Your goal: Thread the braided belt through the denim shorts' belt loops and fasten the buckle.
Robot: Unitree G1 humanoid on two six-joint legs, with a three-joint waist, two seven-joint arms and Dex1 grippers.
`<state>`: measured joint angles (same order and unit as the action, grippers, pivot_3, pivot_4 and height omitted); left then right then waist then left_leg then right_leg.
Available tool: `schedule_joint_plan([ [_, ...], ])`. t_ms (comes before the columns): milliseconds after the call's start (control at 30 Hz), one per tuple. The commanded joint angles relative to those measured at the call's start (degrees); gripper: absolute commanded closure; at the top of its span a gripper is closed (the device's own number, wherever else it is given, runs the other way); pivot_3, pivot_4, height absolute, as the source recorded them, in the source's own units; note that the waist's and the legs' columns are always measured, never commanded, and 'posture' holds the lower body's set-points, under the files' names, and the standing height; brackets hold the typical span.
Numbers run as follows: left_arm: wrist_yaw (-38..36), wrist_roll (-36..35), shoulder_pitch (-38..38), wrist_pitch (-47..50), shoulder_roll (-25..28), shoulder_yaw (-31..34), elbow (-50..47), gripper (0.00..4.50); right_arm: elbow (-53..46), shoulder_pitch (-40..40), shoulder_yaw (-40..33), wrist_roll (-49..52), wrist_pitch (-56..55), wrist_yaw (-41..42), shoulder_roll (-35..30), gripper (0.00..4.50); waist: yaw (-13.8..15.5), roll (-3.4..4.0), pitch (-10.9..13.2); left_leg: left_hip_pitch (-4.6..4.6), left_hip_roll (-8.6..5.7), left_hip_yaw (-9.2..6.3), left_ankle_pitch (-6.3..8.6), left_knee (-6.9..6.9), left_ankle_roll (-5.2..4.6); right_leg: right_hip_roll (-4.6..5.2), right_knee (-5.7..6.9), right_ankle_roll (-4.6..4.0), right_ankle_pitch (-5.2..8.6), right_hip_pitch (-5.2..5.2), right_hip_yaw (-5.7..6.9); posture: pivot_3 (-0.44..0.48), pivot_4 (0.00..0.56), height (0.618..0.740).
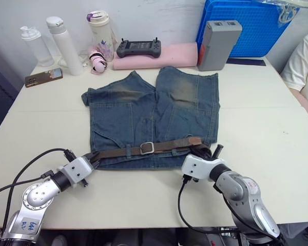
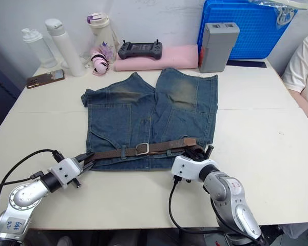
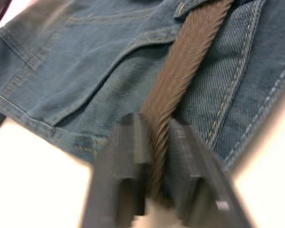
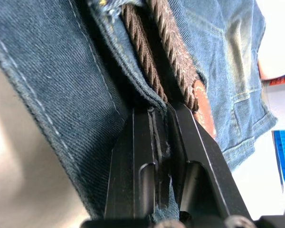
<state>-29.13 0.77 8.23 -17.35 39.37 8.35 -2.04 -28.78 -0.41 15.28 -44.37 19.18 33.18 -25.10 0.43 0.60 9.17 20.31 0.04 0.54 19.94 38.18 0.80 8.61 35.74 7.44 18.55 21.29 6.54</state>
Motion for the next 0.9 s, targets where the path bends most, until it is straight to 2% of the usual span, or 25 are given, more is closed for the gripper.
schedule_joint_plan([
  [33,-0.4,1.4,1.3,1.6,1.2,0.9,-1.4,1.83,0.2,0.8,-3.4,-1.4,3.4,-0.6,-0.8,4.5,0.1,0.0,0.0,0.0,0.0,0.01,0.0,0.0,0.0,0.0,-0.01,0.0,0.0,0.0,0.0,0.0,0.15,0.714],
  [67,-0.2,1.7,0.8,2.3,1.0,0.6,-2.4,1.44,0.1,0.8,-3.2,-1.4,3.6,-0.6,-0.7,4.5,0.2,0.0,0.0,0.0,-0.01,0.02,0.01,0.0,-0.01,0.0,-0.03,0.0,0.0,0.0,0.0,0.0,0.15,0.714],
  [300,-0.4,4.8,-2.3,4.9,0.8,-2.0,-9.3,1.44,-0.4,0.5,-1.9,-1.5,4.7,-0.4,-0.3,4.5,0.8,-0.12,0.1,0.04,-0.01,0.04,0.02,0.0,-0.02,-0.01,-0.09,0.0,0.0,0.01,0.0,0.0,0.15,0.714],
  [533,0.1,13.4,-5.3,4.8,1.3,-6.7,-11.1,1.44,-0.8,-0.1,-0.6,-1.7,5.5,-0.3,0.5,4.5,0.9,-0.16,0.1,0.07,0.0,0.07,0.03,0.0,-0.02,-0.03,-0.12,0.0,0.0,0.04,0.0,0.0,0.15,0.714],
  [633,0.6,15.7,-6.7,4.8,1.1,-7.9,-12.1,2.33,-1.1,0.0,-0.2,-1.9,5.7,-0.2,0.7,4.5,0.8,-0.17,0.1,0.08,-0.01,0.07,0.03,0.0,-0.02,-0.03,-0.12,0.0,0.0,0.05,0.0,0.0,0.15,0.714],
  [800,-0.6,17.0,-6.6,4.1,1.9,-9.1,-13.6,4.45,-1.2,-0.1,0.1,-2.2,5.8,-0.1,1.1,4.5,0.8,-0.2,0.1,0.14,0.02,0.08,0.03,0.0,-0.01,-0.04,-0.12,0.0,0.0,0.12,0.01,0.0,0.15,0.714],
  [900,-0.4,17.8,-6.3,5.7,1.6,-8.8,-13.1,4.49,-1.3,-0.5,0.3,-2.4,6.0,0.1,1.3,4.5,0.8,-0.2,0.1,0.14,0.02,0.08,0.03,0.0,-0.02,-0.04,-0.12,0.0,0.0,0.12,0.01,0.0,0.15,0.714],
])
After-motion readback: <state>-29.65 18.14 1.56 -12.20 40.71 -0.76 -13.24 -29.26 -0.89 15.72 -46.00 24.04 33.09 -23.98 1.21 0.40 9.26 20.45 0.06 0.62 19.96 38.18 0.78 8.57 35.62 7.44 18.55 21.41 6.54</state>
